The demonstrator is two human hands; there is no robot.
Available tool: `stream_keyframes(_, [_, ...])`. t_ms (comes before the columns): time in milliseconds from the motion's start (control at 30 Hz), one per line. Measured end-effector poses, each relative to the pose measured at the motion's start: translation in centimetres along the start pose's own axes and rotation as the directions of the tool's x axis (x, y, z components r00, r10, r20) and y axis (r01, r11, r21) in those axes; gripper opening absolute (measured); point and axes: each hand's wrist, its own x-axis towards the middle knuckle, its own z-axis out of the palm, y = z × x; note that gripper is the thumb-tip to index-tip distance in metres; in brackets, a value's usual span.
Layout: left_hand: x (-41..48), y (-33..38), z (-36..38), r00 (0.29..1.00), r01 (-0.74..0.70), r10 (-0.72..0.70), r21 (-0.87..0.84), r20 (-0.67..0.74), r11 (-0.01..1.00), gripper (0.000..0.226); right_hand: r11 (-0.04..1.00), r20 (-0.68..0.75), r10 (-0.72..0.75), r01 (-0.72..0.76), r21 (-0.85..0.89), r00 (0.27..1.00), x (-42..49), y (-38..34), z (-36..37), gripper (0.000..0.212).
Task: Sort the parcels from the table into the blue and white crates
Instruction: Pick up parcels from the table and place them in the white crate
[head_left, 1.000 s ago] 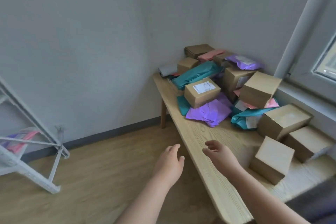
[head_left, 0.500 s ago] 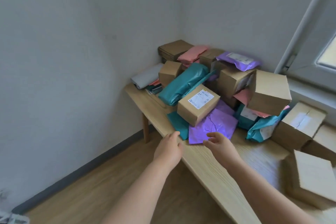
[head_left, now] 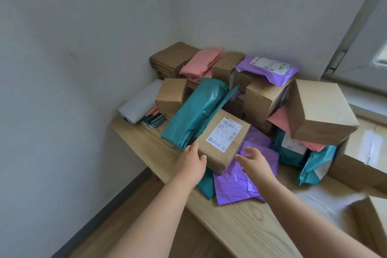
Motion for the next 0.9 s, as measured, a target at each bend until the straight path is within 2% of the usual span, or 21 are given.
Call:
stream_keyframes(167, [4.8, -1.2, -0.1, 0.991, 0.118, -0.115, -0.047, 0.068, 0.992, 0.055, 0.981, 0.009, 0.158, -0.158, 0.116, 0.987, 3.6, 0.9, 1.8, 0.070])
stream_keyframes(267, [7.1, -1.7, 0.3, 0.979, 0.165, -0.146, -0.137, 0.140, 0.977, 0.055, 0.970, 0.027, 0.206, -0.208, 0.123, 0.978, 5.0, 1.1, 2.7, 0.070])
stream_keyframes(400, [8.8, -2.0, 0.3, 0.962, 0.186, -0.130, -0.226, 0.239, 0.956, 0.060, 0.934, 0.080, 0.273, -0.284, 0.215, 0.959, 5.6, 1.0, 3.8, 0.037])
stream_keyframes(467, [9.4, -2.3, 0.3, 0.955, 0.188, -0.121, -0.236, 0.271, 0.953, 0.060, 0.931, 0.087, 0.273, -0.286, 0.228, 0.958, 5.6, 0.9, 4.4, 0.031])
stream_keyframes(533, [9.8, -2.6, 0.3, 0.954, 0.199, -0.124, -0.266, 0.274, 0.943, 0.058, 0.931, 0.084, 0.262, -0.275, 0.241, 0.961, 5.6, 0.7, 4.9, 0.034])
stream_keyframes(700, [9.8, -2.6, -0.7, 0.934, 0.295, -0.163, -0.430, 0.319, 0.853, 0.035, 0.930, 0.006, 0.248, -0.240, 0.277, 0.969, 4.4, 0.2, 4.9, 0.044])
stream_keyframes(800, [8.7, -2.3, -1.2, 0.905, 0.342, -0.141, -0.491, 0.401, 0.801, 0.044, 0.921, -0.024, 0.215, -0.194, 0.337, 0.976, 3.0, 0.1, 4.0, 0.040])
stream_keyframes(900, [7.2, -2.0, -1.6, 0.888, 0.348, -0.092, -0.529, 0.450, 0.774, 0.063, 0.910, -0.077, 0.208, -0.164, 0.380, 0.975, 1.2, -0.3, 2.5, 0.048])
